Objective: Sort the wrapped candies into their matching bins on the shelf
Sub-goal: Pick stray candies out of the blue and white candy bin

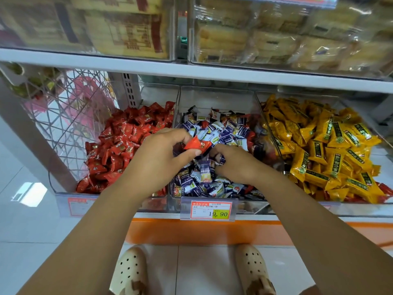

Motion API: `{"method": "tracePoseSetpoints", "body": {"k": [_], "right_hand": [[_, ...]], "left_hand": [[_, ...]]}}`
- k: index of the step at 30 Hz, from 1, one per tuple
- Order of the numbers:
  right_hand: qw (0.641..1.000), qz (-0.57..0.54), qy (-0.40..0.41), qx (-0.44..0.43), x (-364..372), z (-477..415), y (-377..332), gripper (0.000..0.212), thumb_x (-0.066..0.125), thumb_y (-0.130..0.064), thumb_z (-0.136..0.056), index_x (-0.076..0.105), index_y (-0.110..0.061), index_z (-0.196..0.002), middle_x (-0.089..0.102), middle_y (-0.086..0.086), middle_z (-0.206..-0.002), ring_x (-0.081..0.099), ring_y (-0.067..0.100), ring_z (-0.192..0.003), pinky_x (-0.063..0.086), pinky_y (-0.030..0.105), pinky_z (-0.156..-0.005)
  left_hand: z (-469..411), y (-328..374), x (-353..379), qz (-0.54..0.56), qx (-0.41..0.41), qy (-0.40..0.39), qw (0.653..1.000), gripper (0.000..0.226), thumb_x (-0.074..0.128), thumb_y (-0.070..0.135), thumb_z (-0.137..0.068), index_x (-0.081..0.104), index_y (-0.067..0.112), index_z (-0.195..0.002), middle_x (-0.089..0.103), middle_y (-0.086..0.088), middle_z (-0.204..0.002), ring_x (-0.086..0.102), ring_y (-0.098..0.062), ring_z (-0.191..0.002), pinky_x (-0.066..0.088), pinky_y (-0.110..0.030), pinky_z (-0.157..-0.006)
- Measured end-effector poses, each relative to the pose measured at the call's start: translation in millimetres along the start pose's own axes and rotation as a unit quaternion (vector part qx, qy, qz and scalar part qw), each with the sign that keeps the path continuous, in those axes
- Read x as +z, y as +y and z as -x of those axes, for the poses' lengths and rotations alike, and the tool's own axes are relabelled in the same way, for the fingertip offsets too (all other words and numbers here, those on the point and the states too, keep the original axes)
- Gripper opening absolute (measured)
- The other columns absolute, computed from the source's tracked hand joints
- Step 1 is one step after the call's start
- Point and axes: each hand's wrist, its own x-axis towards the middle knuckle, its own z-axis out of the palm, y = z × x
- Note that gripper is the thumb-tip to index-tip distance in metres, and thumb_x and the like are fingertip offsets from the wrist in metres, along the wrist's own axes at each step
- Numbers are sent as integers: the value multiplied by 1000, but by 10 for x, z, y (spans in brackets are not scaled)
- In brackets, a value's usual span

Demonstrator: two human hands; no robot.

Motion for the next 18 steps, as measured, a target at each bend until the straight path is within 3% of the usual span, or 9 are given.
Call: {"method": "tracePoseSetpoints", "body": {"k": [3, 5, 7, 10, 13, 14, 16, 18], "right_hand": [[995, -97, 18, 0, -38, 34, -19, 40, 59, -14, -91, 49, -24, -129, 50, 0, -121, 55, 15, -72, 43, 23, -56], [988, -149, 40, 3, -97, 61, -12, 39, 61, -14, -91, 50, -23, -127, 52, -3, -119, 62, 19, -85, 48, 27, -66], [976, -210, 64, 13, -167, 95, 5, 42, 64, -14, -90, 49, -26, -127, 53, -5, -116, 60, 22, -107, 47, 27, -74], [955, -286, 77, 23, -260, 128, 40, 48, 69, -15, -86, 49, -29, -128, 57, -6, -113, 59, 17, -105, 47, 30, -83], [938, -341, 61, 18, -298, 156, 44, 43, 71, -12, -84, 55, -31, -119, 65, -3, -108, 65, 17, -96, 52, 29, -75], [932, -358, 57, 18, -299, 159, 44, 43, 72, -11, -84, 56, -31, -118, 67, -2, -106, 67, 16, -93, 53, 28, -73], [915, -400, 55, 20, -294, 162, 38, 44, 71, -8, -83, 56, -28, -120, 70, 2, -100, 67, 17, -89, 54, 32, -75], [894, -445, 49, 24, -304, 167, 27, 45, 70, -4, -83, 57, -21, -123, 70, 6, -95, 67, 20, -87, 56, 35, -76]], "left_hand": [[1, 17, -19, -2, 11, 3, 1000, 13, 68, 35, -83, 58, 31, -76, 66, 4, -93, 57, -8, -86, 42, -20, -75], [-4, 27, -28, 5, 12, 4, 1000, 16, 69, 33, -83, 57, 30, -73, 66, 4, -88, 56, -7, -79, 40, -15, -69], [-13, 24, -26, 17, 11, 7, 1000, 18, 71, 30, -82, 56, 29, -72, 68, 8, -93, 59, -5, -86, 41, -14, -75], [-18, 24, -14, 34, 16, 5, 999, 27, 73, 24, -81, 51, 31, -67, 67, 19, -104, 57, 7, -101, 35, -3, -84], [-18, 40, 22, 46, 12, -7, 999, 29, 74, 19, -80, 51, 26, -64, 65, 26, -103, 57, 7, -107, 35, -21, -102], [-22, 39, 38, 36, 13, -8, 999, 28, 73, 18, -80, 51, 23, -65, 65, 27, -101, 58, 4, -107, 28, -27, -110], [-40, 42, 63, 8, 17, -1, 1000, 27, 72, 18, -79, 49, 18, -66, 69, 15, -91, 63, -4, -99, 6, -23, -117], [-53, 63, 71, -18, 21, 6, 1000, 29, 71, 17, -79, 46, 18, -65, 67, 3, -76, 63, -8, -78, -3, -21, -118]]}}
